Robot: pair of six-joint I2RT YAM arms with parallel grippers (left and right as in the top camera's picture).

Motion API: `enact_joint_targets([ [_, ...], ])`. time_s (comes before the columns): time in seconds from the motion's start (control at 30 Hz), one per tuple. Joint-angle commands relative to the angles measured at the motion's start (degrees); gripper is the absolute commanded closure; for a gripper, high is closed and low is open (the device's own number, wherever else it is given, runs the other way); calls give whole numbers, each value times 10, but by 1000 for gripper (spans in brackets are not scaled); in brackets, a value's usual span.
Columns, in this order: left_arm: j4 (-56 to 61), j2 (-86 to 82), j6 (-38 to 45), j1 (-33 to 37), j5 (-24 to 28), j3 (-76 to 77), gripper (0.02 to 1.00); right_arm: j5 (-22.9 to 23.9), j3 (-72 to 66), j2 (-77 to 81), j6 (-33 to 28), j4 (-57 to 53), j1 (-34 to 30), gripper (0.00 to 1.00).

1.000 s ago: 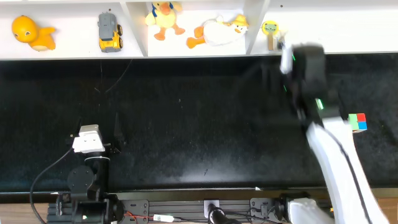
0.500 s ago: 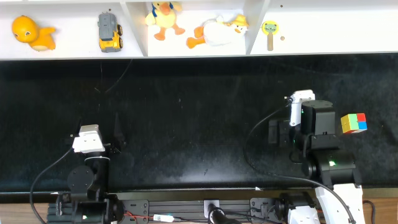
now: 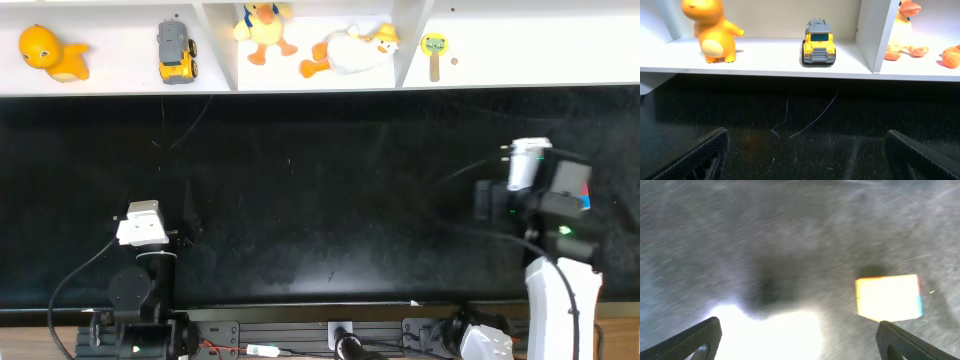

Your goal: Store Toys

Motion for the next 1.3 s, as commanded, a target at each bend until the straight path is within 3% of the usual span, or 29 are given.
enact_joint_targets([
  [0.03, -2, -7, -9, -5, 5, 0, 23, -148, 1, 26, -160, 40, -119, 5],
  [0.23, -2, -7, -9, -5, 5, 0, 20, -167, 1, 113, -225, 73, -218, 3],
  [0.43, -2, -7, -9, -5, 5, 0, 20, -181, 2, 208, -215, 147, -282, 5],
  [0.63, -2, -7, -9, -5, 5, 0, 20, -219, 2, 233, -213, 162, -328, 3],
  [0.93, -2, -7, -9, -5, 5, 0, 20, -220, 2, 280, -203, 208, -349, 7],
  [1.23, -2, -7, -9, -5, 5, 0, 20, -252, 2, 296, -198, 243, -336, 194],
  [1.3, -2, -7, -9, -5, 5, 0, 20, -251, 2, 296, -191, 244, -335, 275],
])
